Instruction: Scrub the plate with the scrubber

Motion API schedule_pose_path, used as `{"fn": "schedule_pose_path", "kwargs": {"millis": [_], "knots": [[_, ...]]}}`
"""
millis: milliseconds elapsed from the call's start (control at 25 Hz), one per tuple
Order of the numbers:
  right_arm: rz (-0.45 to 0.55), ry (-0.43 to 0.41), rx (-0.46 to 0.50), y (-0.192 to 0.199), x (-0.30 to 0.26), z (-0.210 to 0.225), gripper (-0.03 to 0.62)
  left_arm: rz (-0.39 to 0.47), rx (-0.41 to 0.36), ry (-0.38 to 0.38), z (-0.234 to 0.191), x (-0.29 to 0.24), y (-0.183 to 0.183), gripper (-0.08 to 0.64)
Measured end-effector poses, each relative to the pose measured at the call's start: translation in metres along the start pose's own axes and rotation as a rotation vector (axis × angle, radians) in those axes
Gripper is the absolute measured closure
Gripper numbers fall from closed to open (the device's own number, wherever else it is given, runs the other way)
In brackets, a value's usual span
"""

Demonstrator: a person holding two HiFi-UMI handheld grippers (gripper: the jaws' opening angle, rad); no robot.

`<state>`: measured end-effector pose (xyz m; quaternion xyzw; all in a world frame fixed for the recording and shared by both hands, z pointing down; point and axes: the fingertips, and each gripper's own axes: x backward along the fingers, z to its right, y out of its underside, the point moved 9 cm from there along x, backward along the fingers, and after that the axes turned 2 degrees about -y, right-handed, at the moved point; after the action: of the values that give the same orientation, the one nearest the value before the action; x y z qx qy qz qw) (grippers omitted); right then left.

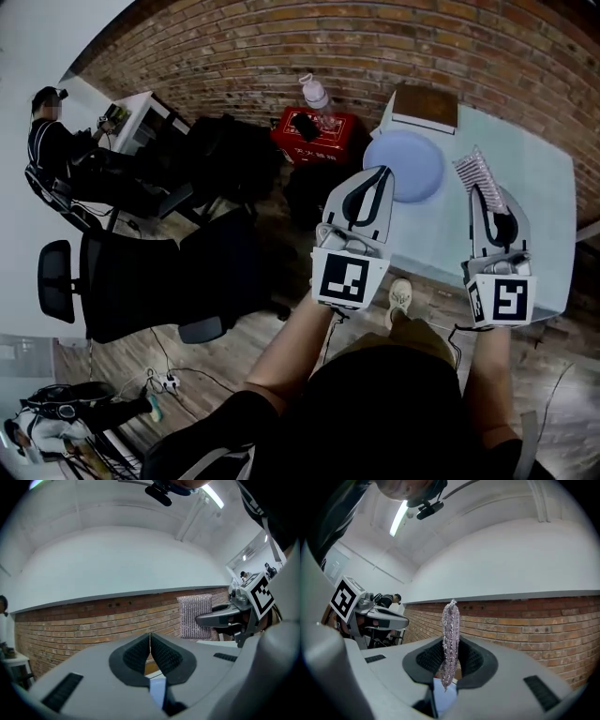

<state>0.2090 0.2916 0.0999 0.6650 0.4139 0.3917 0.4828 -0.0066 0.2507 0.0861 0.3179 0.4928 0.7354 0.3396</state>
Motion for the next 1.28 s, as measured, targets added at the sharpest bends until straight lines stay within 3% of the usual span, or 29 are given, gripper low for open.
{"fn": "schedule_pose_path", "kwargs": {"millis": [440, 920, 1280], "knots": [[-0.058, -0.105, -0.068, 0.06, -0.133, 0.08, 0.505, -0.126, -0.017, -0.036, -0.032, -0.127, 0.049, 0.534], [-0.059, -0.171, -0.127, 0.086, -0.171, 0.081, 0.505, -0.204, -0.032, -0.105, -0.056, -0.139, 0.074, 0.534], [-0.106, -0.134, -0.125, 0.089, -0.196, 0.061, 0.505, -0.229, -0.021, -0.045, -0.088, -0.147, 0.102, 0.534]]}}
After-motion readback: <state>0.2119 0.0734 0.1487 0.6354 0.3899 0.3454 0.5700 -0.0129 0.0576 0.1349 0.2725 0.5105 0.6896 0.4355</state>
